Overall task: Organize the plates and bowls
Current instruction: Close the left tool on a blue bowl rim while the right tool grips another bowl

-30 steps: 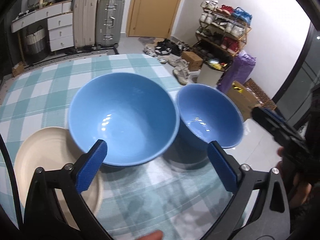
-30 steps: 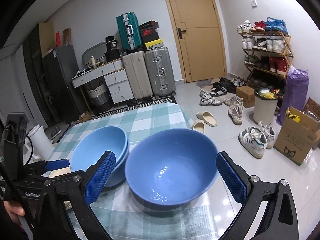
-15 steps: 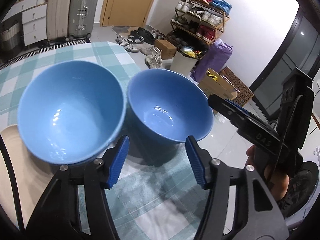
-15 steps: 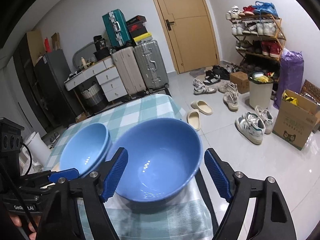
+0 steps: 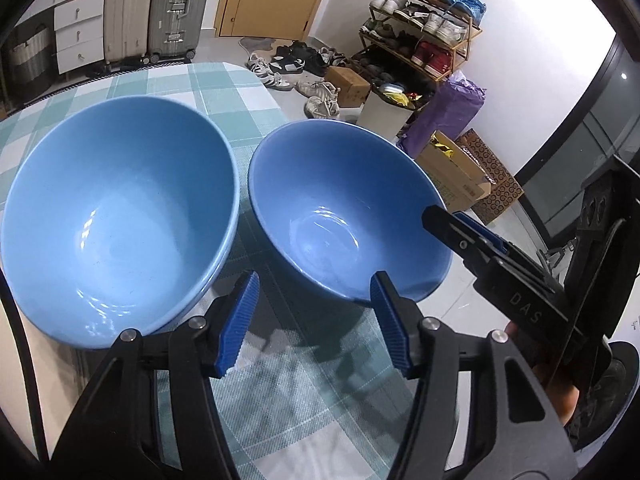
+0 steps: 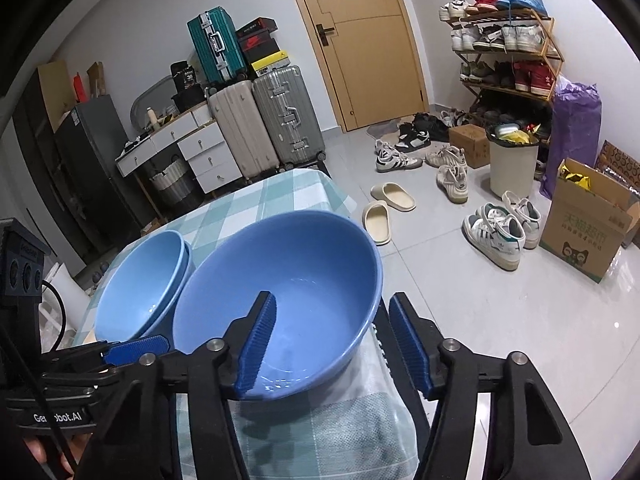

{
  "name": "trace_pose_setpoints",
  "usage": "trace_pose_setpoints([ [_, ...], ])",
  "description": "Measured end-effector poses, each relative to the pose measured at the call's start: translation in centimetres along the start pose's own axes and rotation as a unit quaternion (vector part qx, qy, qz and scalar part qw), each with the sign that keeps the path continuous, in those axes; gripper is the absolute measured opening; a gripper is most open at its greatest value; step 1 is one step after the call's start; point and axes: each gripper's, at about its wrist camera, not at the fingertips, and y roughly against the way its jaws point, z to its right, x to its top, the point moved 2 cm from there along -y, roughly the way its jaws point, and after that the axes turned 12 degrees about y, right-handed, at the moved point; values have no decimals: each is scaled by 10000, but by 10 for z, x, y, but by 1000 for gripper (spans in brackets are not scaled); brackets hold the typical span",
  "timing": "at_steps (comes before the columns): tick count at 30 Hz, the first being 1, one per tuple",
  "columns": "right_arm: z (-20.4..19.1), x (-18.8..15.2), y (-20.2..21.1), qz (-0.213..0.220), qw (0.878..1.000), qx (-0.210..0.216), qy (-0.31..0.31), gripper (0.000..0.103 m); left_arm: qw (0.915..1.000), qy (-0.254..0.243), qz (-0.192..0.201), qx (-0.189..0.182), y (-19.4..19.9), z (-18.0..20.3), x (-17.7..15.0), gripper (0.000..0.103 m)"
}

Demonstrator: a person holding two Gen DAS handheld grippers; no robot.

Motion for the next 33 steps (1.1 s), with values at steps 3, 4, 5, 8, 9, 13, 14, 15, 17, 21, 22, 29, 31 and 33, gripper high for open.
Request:
trace_pose_setpoints([
  [3, 1, -2, -4, -34, 10000, -6, 0, 53, 10000, -26, 4, 40, -4, 0, 1, 53],
  [4, 2, -2, -5, -41, 10000, -8, -8, 53, 10000, -42, 6, 52, -5, 1, 2, 51],
  [5, 1, -2, -6, -46, 10000, -12, -11, 52, 10000, -56, 7, 64, -6, 0, 3, 50],
  [8, 1, -4, -7, -48, 10000, -9, -21, 49, 9999, -97, 34, 111, -8, 1, 4, 46],
  [9, 1, -4, -8, -48, 10000, -1, -18, 49, 9999, -108, 32, 107, -9, 1, 5, 44],
  [13, 0, -5, -10, -39, 10000, -71, 23, 44, 9998, -140, 34, 115, -10, 1, 8, 36],
  [14, 0, -5, -10, -36, 9999, -95, 30, 43, 9998, -141, 38, 114, -11, 1, 9, 35],
  [15, 1, -5, -10, -35, 9999, -104, 31, 40, 9998, -138, 49, 116, -11, 0, 10, 35],
  [17, 1, -6, -11, -41, 9999, -127, 25, 38, 9998, -129, 63, 143, -10, 1, 9, 34],
  [21, 3, -7, -13, -72, 9998, -159, 27, 32, 9997, -145, 78, 161, -11, 0, 11, 33],
  [22, 3, -7, -13, -79, 9998, -168, 31, 32, 9997, -147, 75, 160, -11, 0, 10, 33],
  [29, 3, -7, -13, -67, 9998, -167, 45, 31, 9993, -253, 108, 267, -11, -2, 14, 33],
  [31, 3, -7, -14, -51, 9998, -174, 49, 31, 9991, -279, 145, 276, -9, -2, 16, 33],
  [33, 3, -7, -13, -35, 9998, -170, 67, 31, 9990, -299, 172, 279, -7, -2, 17, 33],
])
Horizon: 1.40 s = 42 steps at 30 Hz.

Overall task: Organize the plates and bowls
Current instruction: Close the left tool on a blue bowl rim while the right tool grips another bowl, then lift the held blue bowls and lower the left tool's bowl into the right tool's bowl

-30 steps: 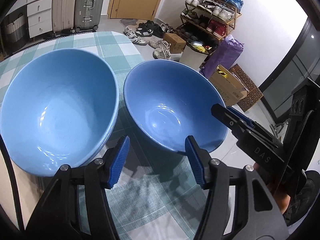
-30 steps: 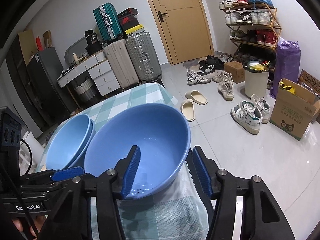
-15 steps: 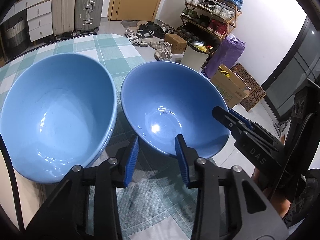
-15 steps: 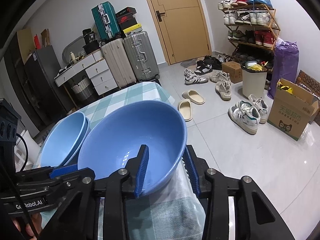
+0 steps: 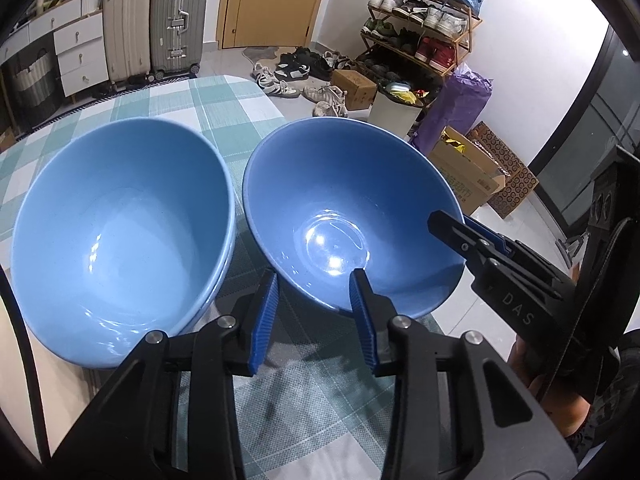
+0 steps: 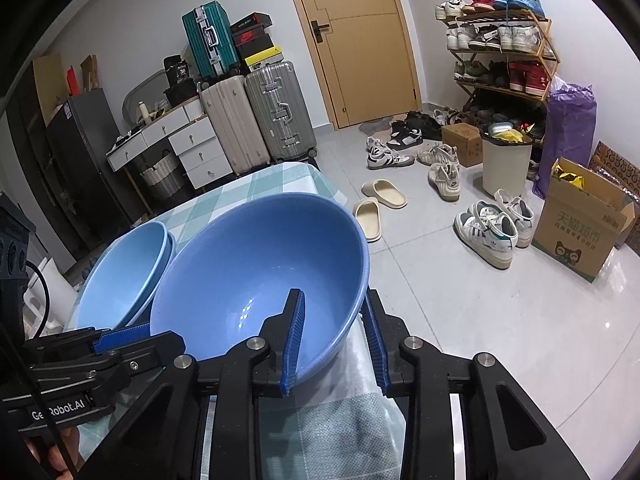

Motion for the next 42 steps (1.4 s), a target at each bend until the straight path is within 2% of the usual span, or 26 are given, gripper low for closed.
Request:
trace_pose_setpoints([
  [17, -4, 8, 36, 406, 9991, -108, 112, 31, 9990, -253, 369, -28, 35, 17, -3, 33],
  [29, -14, 23, 67, 796, 9966, -84, 199, 31, 9964, -342, 764, -89, 83, 27, -3, 33],
  [42, -40, 36, 93, 1119, 9929, 30, 410, 31, 9938, -278, 1071, -86, 136, 16, -13, 33],
])
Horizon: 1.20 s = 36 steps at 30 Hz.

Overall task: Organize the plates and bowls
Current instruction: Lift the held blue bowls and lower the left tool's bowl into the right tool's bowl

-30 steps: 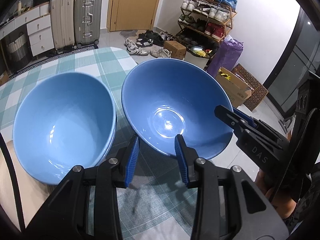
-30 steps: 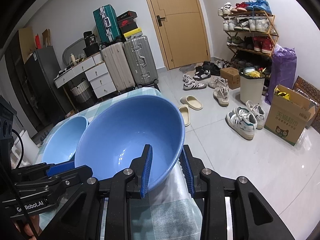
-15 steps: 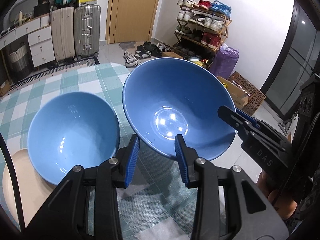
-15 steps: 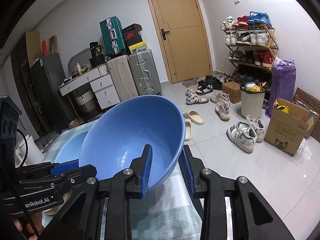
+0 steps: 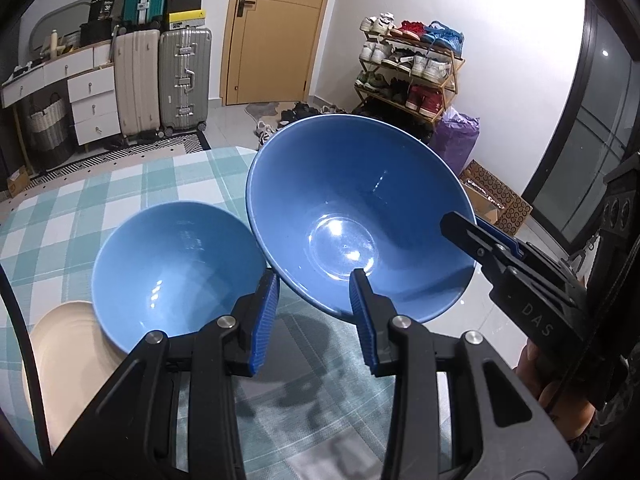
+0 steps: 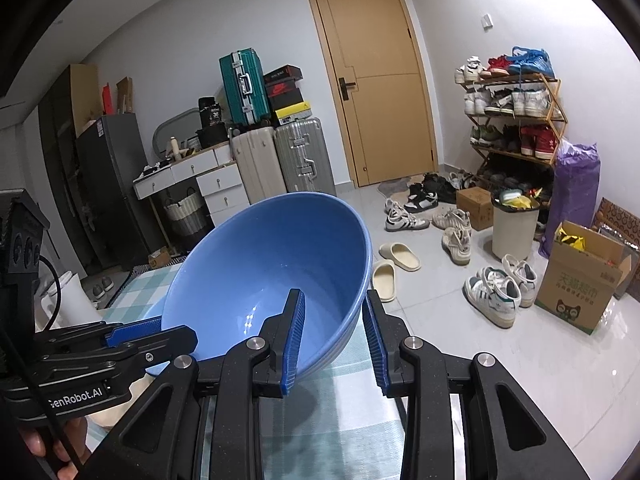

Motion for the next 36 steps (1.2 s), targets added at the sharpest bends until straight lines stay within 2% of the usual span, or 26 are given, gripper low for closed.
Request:
trace_pose_setpoints([
  [18, -58, 9, 2, 147, 9986, 315, 401, 31, 9987, 232, 392, 213, 75, -36, -5, 33],
  [27, -81, 14, -8, 152, 9973, 424, 575, 31, 9978, 284, 498, 345, 94, -60, -8, 33],
  [36, -103, 14, -28, 61, 9957, 529, 761, 31, 9968, 309, 480, 567, 90, -79, -5, 33],
])
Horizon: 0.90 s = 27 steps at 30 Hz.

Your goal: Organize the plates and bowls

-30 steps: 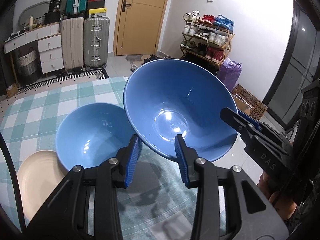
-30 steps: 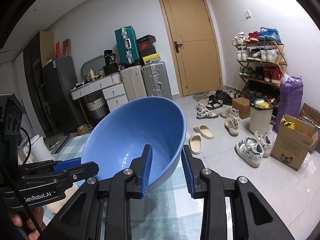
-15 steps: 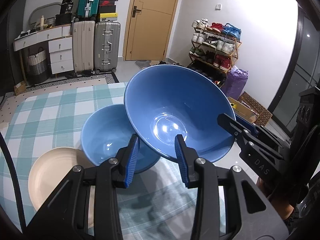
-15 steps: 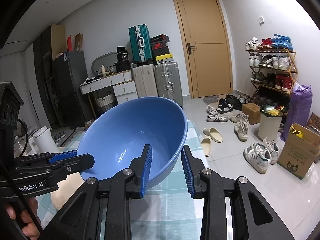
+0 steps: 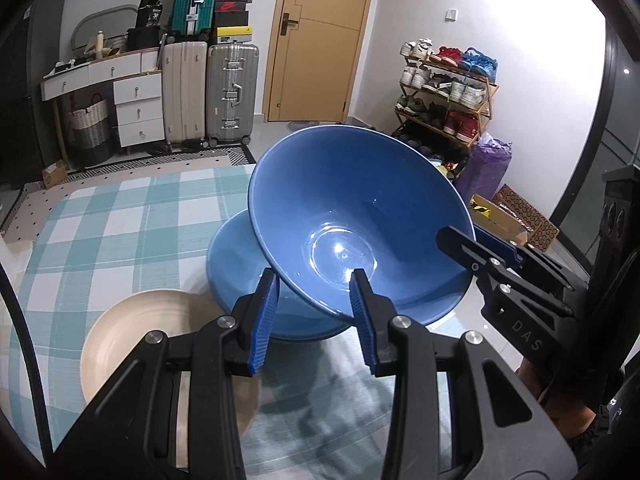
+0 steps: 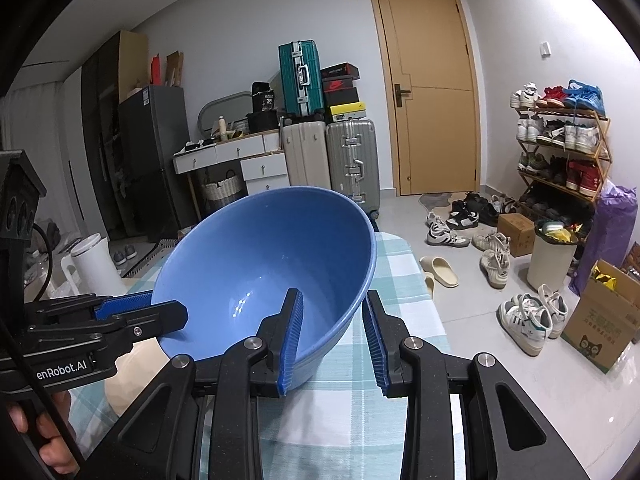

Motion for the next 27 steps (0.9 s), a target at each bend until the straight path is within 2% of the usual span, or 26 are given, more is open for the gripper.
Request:
trace_pose_setpoints([
  [17, -26, 1, -53, -222, 9995, 191, 125, 31, 9992, 41, -60, 386, -26, -30, 5, 33],
  [27, -36, -7, -70, -364, 9988, 260, 195, 31, 9981, 33, -179, 583, -51, -46, 4, 33],
])
